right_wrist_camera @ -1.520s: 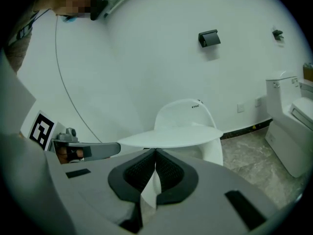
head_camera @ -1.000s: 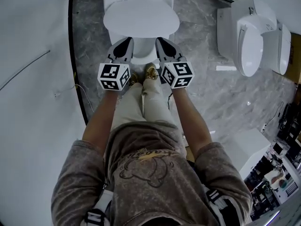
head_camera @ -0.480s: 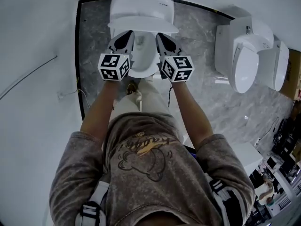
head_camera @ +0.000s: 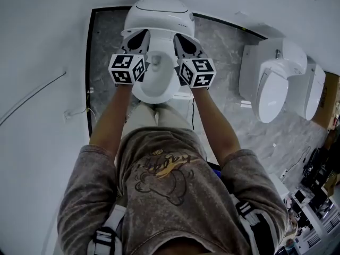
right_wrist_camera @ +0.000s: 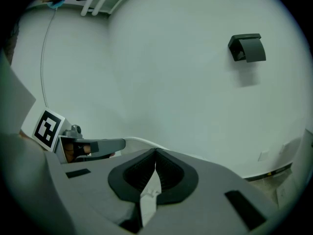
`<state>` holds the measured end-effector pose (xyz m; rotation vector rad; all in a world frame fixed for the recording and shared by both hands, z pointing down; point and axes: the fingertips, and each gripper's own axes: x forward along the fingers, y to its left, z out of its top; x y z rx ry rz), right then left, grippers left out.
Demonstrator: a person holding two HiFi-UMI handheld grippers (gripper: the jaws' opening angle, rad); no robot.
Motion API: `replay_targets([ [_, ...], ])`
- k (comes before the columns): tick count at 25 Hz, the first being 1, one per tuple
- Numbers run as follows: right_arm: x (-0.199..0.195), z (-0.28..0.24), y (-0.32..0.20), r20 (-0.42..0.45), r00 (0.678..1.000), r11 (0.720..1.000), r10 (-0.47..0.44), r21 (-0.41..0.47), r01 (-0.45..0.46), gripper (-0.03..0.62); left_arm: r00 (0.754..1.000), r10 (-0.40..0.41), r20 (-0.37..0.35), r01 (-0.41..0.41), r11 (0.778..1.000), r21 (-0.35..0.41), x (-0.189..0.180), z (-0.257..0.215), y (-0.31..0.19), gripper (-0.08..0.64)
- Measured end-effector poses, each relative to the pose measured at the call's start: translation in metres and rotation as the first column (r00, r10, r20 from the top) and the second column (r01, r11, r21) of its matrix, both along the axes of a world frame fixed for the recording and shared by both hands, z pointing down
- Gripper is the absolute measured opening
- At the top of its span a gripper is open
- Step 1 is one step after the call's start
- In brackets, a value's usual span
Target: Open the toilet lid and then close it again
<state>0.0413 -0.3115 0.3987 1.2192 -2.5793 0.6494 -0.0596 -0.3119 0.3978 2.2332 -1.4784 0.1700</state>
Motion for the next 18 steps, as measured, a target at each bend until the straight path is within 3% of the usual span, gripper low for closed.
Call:
replay_targets([
  [8, -0.004, -0.002, -0.046, -0.006, 0.998, 0.999, 0.055, -0.001, -0.055, 0.026, 1.000, 0.030, -0.001, -0.030, 1.000, 0.002, -0.004, -0.001, -0.045, 0.009],
  [18, 0.004, -0.025, -0.067, 0.018, 0.994, 0.993, 0.108, 0.051, -0.109, 0.028, 0.999, 0.040, 0.012, -0.041, 0.998, 0.050, -0.012, -0.023, -0.064, 0.009],
])
